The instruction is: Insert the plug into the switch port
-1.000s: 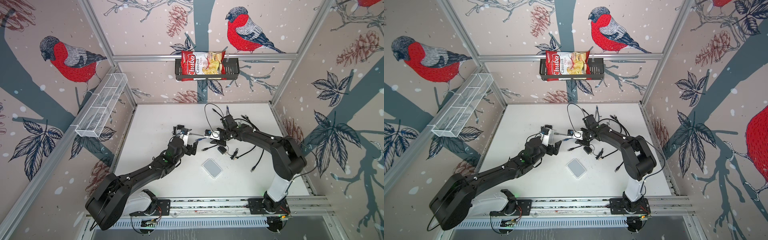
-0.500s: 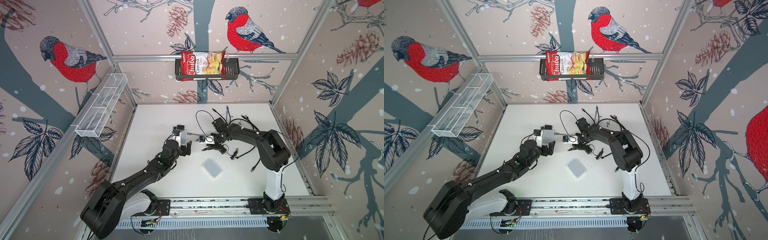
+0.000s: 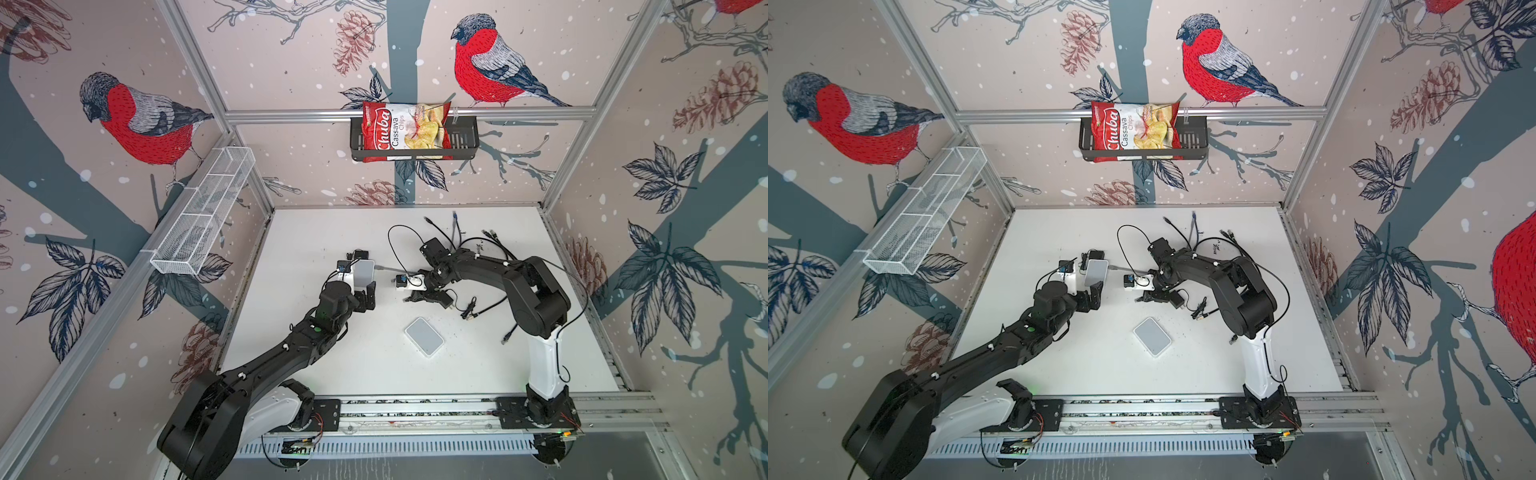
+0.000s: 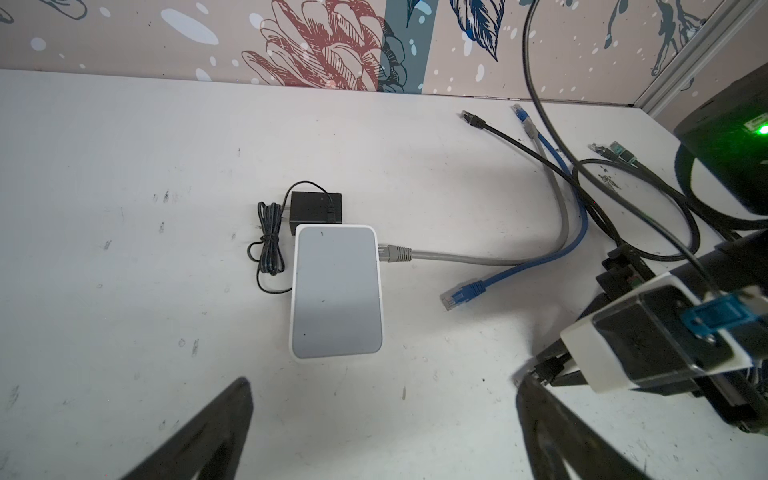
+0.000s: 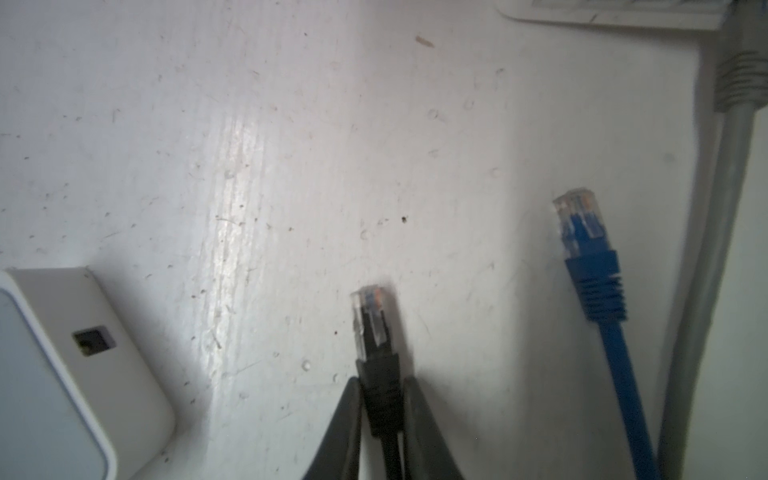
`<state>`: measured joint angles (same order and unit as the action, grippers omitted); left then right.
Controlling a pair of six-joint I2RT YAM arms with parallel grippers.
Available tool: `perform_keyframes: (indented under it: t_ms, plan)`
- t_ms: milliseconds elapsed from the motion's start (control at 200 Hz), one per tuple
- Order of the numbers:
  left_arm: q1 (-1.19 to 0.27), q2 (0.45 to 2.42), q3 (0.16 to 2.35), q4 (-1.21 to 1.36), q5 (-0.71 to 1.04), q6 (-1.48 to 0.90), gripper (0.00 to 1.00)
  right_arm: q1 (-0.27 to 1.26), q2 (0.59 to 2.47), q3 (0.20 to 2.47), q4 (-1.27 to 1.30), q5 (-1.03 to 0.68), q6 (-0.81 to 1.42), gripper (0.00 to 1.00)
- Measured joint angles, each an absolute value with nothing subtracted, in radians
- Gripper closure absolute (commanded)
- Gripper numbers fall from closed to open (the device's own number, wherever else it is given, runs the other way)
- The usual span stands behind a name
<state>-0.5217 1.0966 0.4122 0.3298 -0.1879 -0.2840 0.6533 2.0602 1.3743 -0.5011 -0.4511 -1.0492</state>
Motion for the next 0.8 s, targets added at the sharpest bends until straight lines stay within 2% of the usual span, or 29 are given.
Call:
perform_keyframes:
  t_ms: [95, 245, 560, 800]
  plan:
    - [-0.515, 1.103, 0.412, 0.329, -0.195, -0.285, 0.02, 0.654, 2.062, 1.375, -0.499, -0.454, -1.049, 0.94]
    - [-0.47, 1.116, 0.418, 0.309, -0.211, -0.32, 0.03, 0.66, 2.053, 1.351, -0.458, -0.454, -1.047, 0.98]
    - [-0.428, 1.145, 0.451, 0.248, -0.213, -0.366, 0.02, 0.7, 1.953, 1.222, -0.249, -0.295, -0.899, 0.99]
    - [-0.427, 1.279, 0.549, 0.153, -0.255, -0.377, 0.03, 0.726, 1.905, 1.17, -0.083, -0.134, -0.705, 0.99]
